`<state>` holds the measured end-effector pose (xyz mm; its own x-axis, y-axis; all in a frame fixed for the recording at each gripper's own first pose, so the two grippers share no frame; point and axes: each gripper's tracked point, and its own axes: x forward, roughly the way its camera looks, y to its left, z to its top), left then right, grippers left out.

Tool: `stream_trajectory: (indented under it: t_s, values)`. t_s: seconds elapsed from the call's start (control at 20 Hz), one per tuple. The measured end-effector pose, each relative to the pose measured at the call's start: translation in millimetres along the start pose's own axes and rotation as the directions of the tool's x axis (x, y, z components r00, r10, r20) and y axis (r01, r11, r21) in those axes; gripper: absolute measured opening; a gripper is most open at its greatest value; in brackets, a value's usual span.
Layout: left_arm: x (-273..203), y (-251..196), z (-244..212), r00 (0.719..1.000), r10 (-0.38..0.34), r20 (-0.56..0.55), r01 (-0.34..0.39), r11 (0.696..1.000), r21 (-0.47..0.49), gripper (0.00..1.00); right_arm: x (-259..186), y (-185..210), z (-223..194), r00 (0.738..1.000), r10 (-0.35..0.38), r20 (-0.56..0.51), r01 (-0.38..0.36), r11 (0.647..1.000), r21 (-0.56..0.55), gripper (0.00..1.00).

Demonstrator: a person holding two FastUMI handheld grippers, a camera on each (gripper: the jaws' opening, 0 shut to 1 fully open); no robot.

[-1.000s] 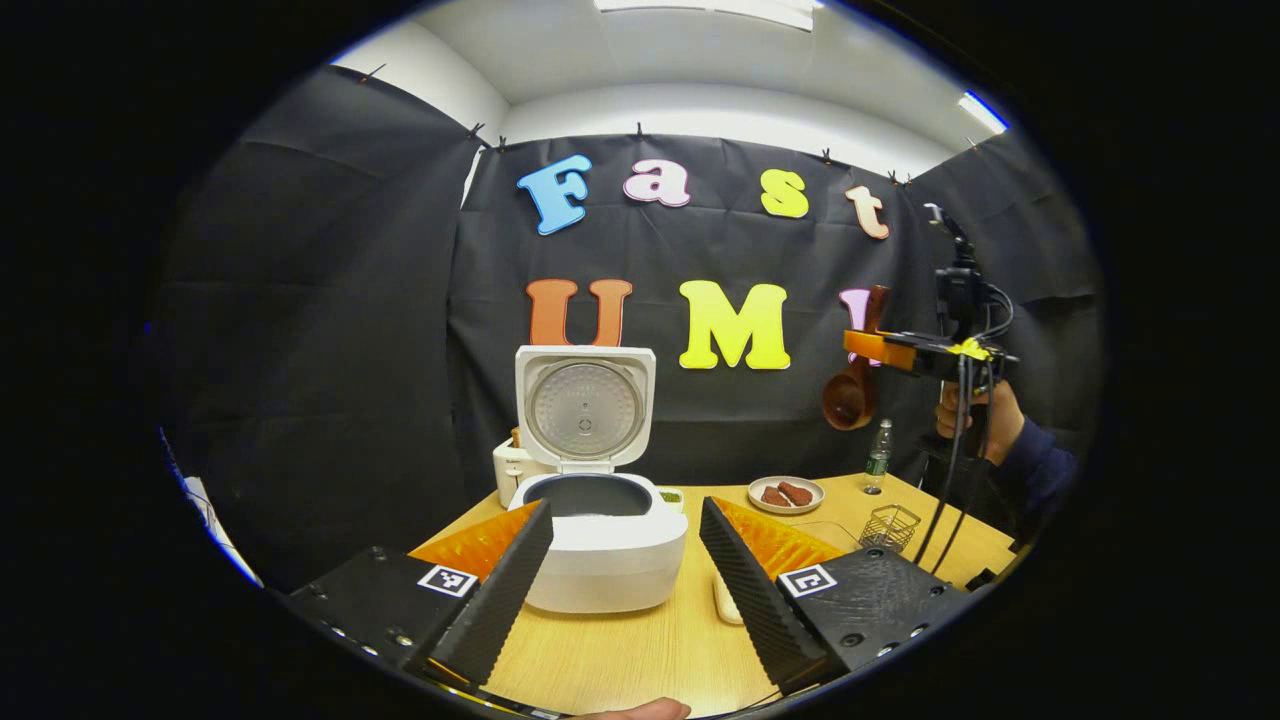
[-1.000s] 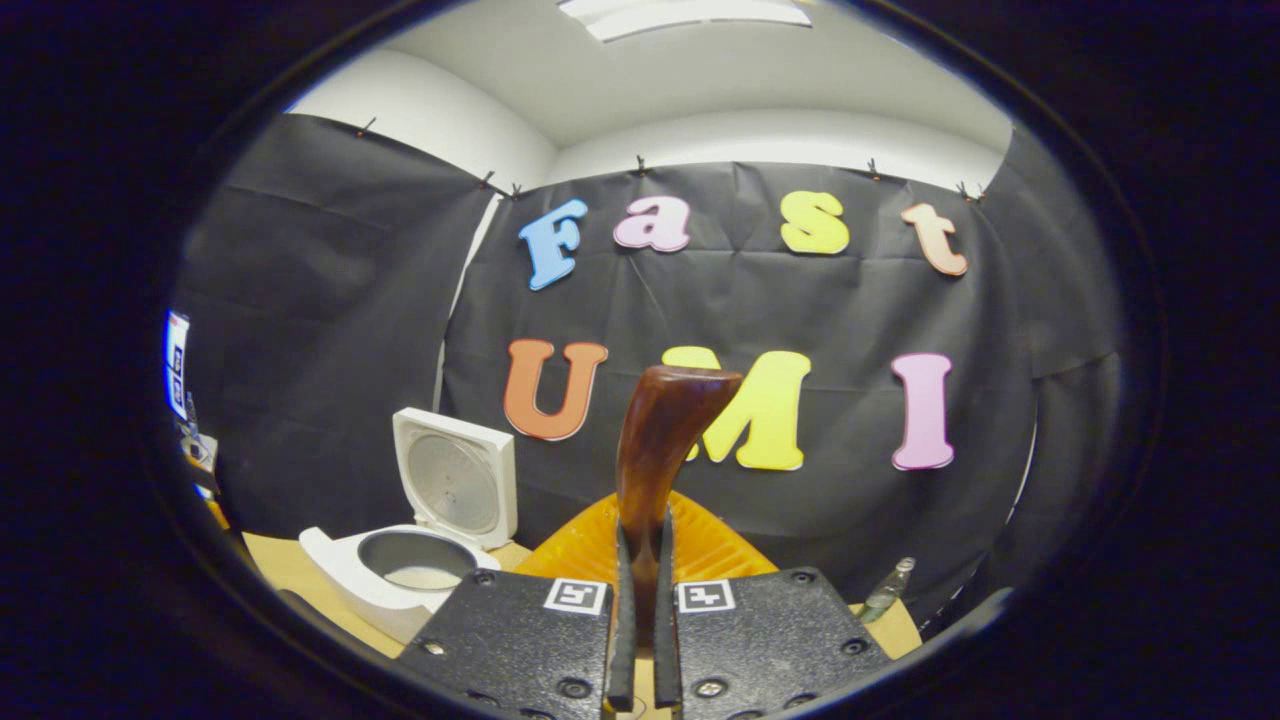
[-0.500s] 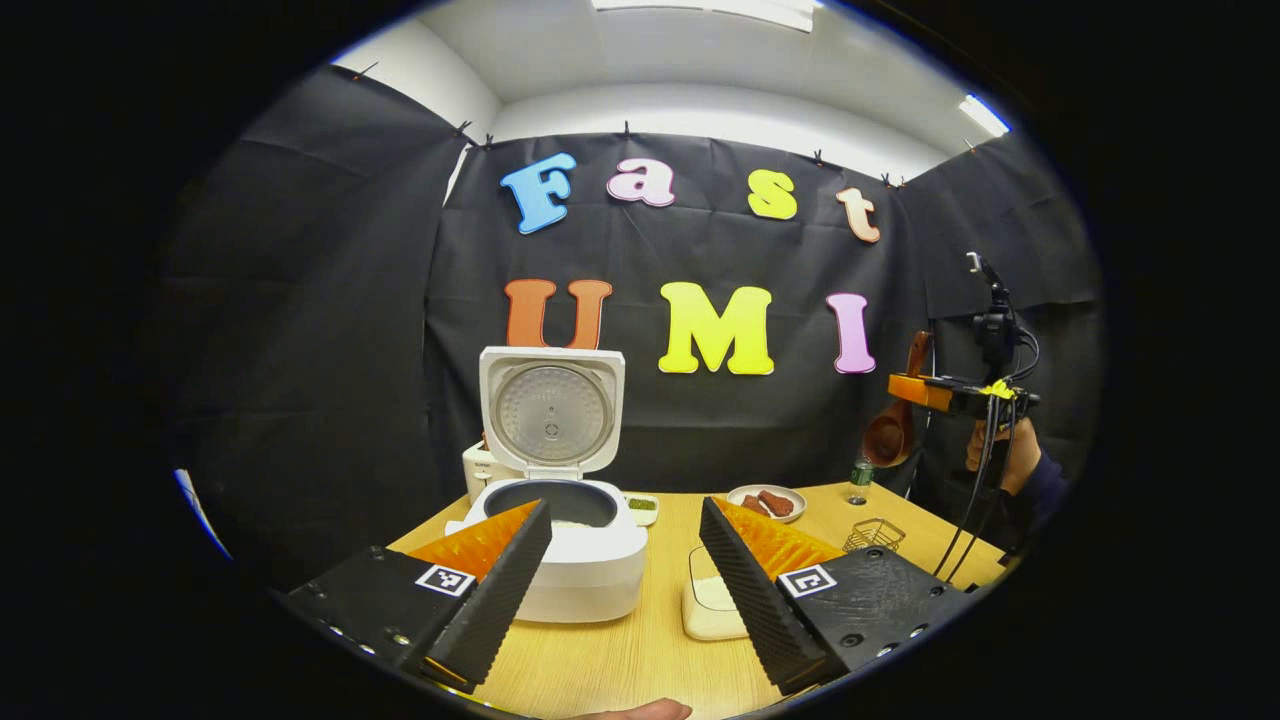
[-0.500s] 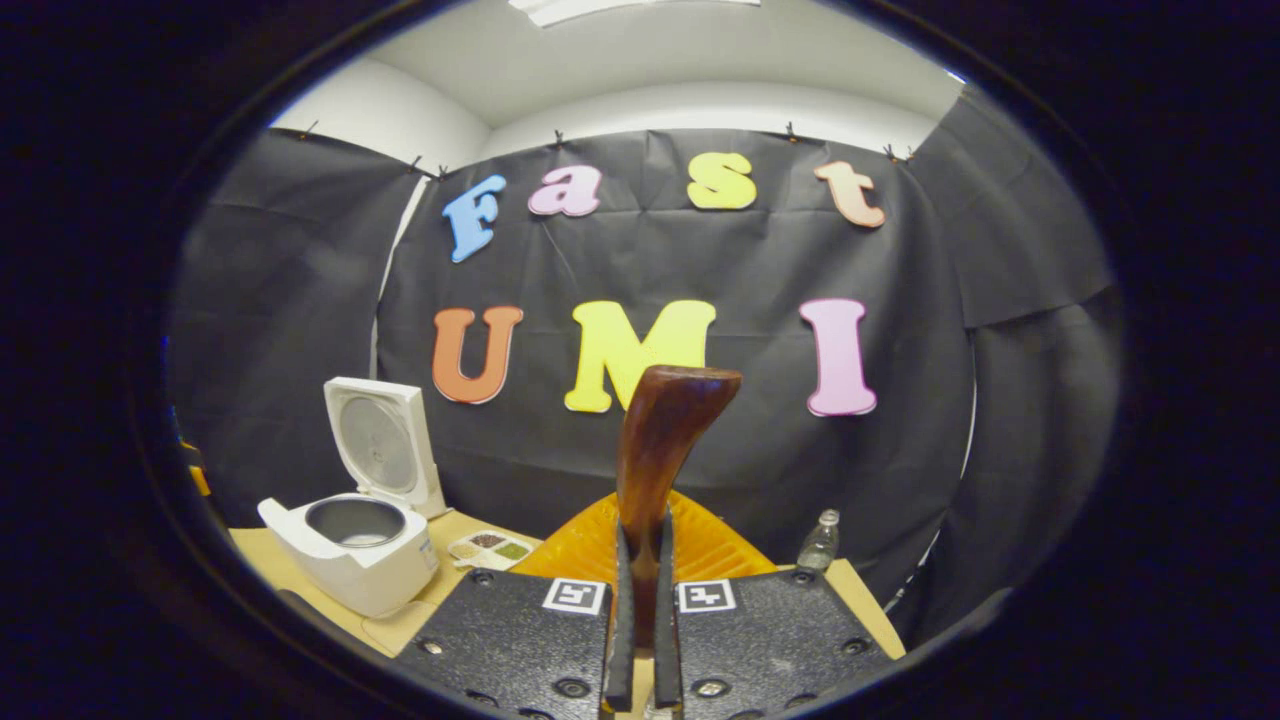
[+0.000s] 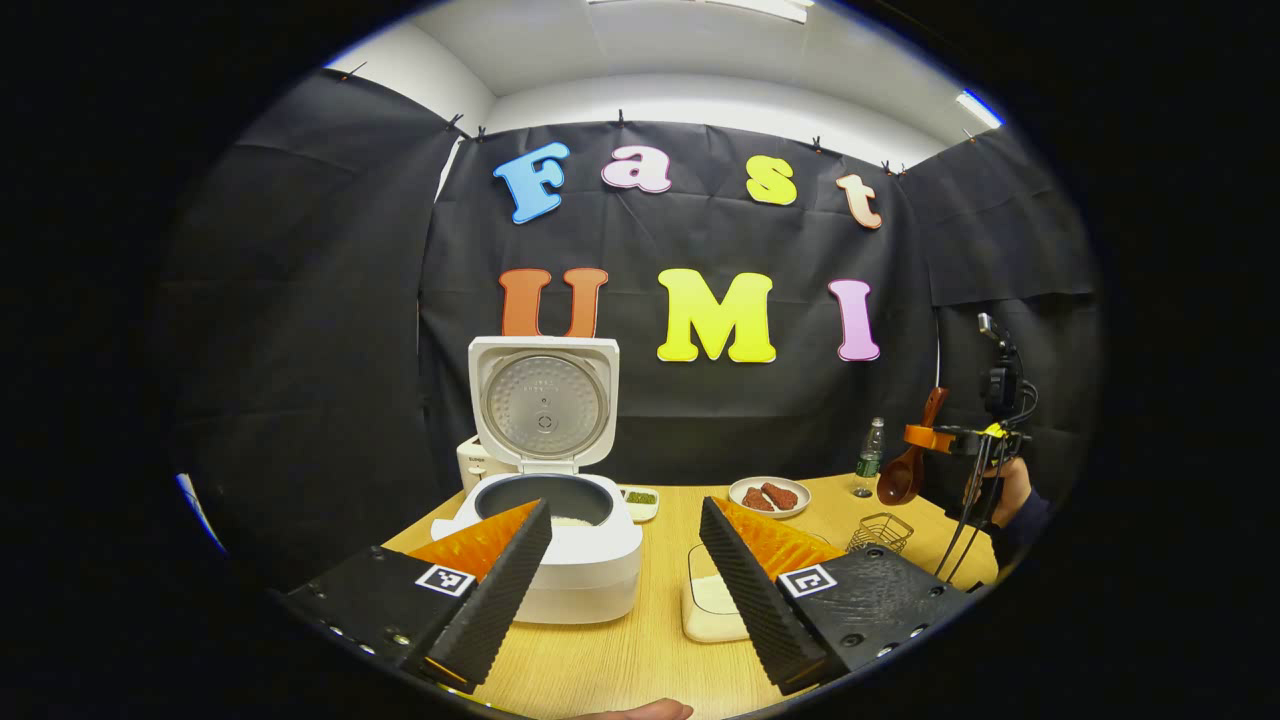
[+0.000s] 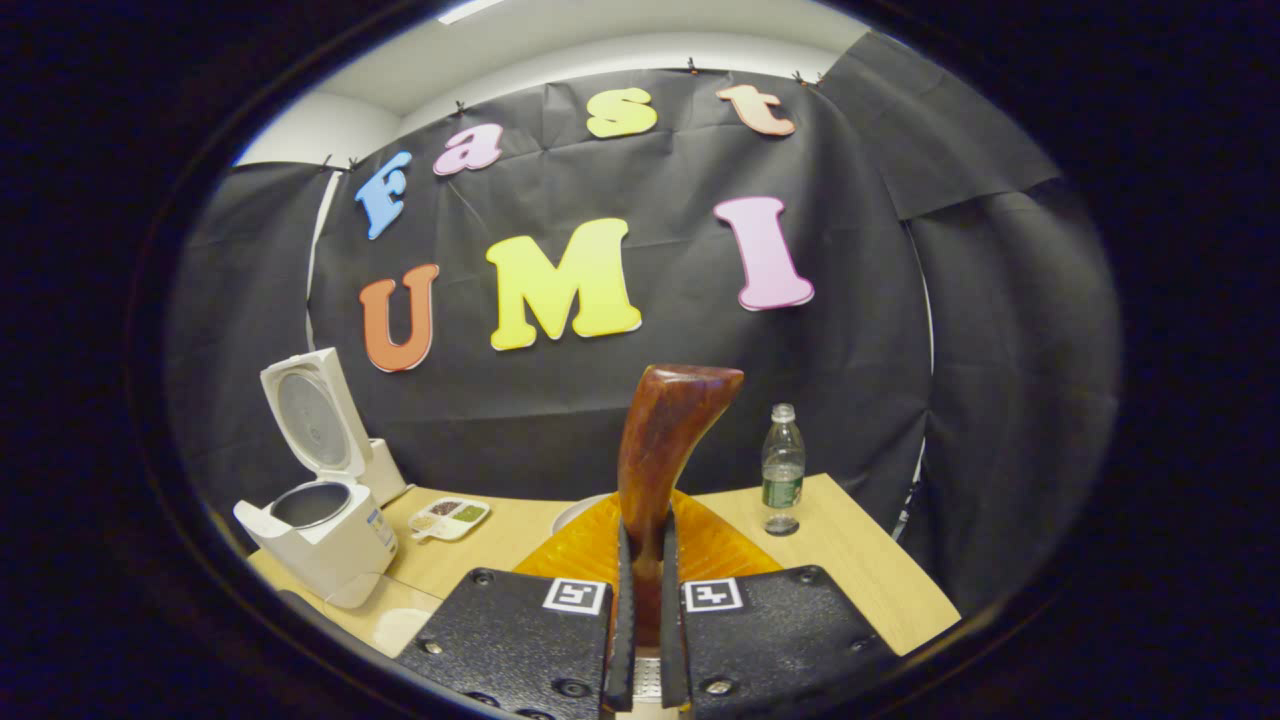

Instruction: Close the left gripper, press the button to open the rice cooker; take a wooden spoon from the chopstick holder with the right hand, scoop a spoonful of rice and pour it into the rice cooker, then put the wooden spoon back into the chopstick holder.

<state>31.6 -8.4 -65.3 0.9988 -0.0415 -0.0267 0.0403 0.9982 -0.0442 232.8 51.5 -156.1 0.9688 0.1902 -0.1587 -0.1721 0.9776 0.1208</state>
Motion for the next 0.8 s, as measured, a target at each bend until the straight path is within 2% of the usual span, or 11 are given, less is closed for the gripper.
stream_trajectory:
  t_s: [0.2, 0.25, 0.35, 0.45, 0.55, 0.65, 0.8]
  values:
    - [5, 8, 2, 1.000, 0.021, -0.009, -0.021, 1.000, 0.023, 0.95, -2, -7, -25, 0.999, 0.011, -0.048, -0.010, 0.999, 0.032, 0.18]
    - [6, 10, 4, 1.000, 0.028, -0.006, -0.028, 0.999, 0.032, 0.95, -1, -13, -23, 0.998, -0.016, -0.054, 0.017, 1.000, 0.025, 0.32]
    - [12, 15, 6, 0.999, 0.040, -0.006, -0.040, 0.998, 0.045, 0.95, -15, -13, -10, 0.999, -0.036, -0.020, 0.037, 0.999, 0.008, 0.75]
    - [19, 20, 10, 0.999, 0.047, -0.005, -0.047, 0.998, 0.052, 0.95, -33, -10, 5, 0.998, -0.059, 0.010, 0.059, 0.998, -0.007, 0.86]
    - [29, 25, 11, 0.999, 0.035, -0.014, -0.034, 0.999, 0.036, 0.95, -51, -6, 17, 0.997, -0.077, 0.027, 0.078, 0.996, -0.045, 0.94]
    - [38, 31, 14, 0.999, 0.023, -0.026, -0.023, 1.000, 0.007, 0.95, -74, -1, 33, 0.995, -0.084, 0.057, 0.088, 0.993, -0.077, 0.94]
    - [54, 46, 25, 0.999, 0.001, -0.032, -0.001, 1.000, 0.000, 0.95, -111, 4, 46, 0.989, -0.131, 0.072, 0.139, 0.982, -0.130, 0.94]
